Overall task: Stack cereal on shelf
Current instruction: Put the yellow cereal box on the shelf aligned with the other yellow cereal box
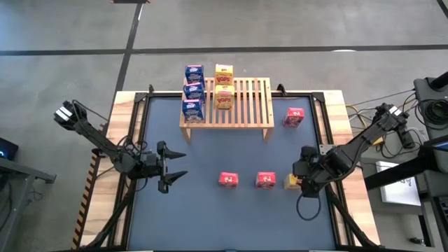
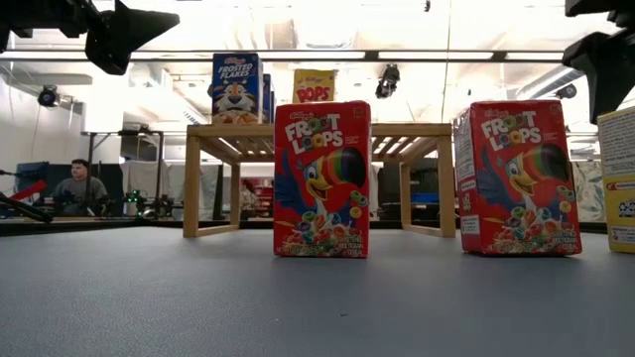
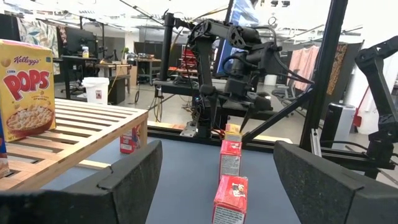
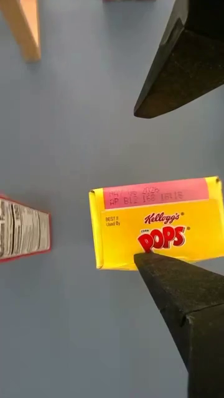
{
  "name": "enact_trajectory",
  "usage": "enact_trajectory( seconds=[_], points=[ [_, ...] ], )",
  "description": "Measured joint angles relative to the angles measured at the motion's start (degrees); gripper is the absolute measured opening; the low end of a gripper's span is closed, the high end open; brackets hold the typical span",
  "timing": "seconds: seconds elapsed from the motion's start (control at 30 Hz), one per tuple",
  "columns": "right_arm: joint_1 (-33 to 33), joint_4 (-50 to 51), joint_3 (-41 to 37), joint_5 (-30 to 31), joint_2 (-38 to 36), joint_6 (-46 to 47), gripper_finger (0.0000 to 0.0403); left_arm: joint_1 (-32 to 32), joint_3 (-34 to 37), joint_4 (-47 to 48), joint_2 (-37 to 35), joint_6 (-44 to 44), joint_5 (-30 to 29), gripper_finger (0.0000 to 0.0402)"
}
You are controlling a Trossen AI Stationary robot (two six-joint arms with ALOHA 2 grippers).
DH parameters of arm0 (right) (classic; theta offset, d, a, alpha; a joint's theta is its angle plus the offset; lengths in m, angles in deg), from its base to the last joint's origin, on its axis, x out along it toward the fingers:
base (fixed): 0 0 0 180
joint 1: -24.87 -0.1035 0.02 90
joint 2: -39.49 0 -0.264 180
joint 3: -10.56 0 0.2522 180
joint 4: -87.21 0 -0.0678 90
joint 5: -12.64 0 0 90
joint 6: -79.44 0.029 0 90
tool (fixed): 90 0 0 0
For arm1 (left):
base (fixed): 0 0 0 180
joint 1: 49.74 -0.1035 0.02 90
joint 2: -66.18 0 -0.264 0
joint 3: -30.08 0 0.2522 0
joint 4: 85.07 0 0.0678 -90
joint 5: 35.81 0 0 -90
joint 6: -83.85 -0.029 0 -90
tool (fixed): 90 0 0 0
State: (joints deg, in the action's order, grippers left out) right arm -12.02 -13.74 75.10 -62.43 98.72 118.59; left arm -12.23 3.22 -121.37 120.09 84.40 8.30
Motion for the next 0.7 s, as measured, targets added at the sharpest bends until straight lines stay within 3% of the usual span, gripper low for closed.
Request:
enact_trajectory(
  seconds=[0.7],
  points=[
    [0.01,-3.42,-1.66,-0.84,-3.96,-1.67,0.0365,-0.02,0.00,0.41,0.00,0.00,-0.02,0.0292]
  ],
)
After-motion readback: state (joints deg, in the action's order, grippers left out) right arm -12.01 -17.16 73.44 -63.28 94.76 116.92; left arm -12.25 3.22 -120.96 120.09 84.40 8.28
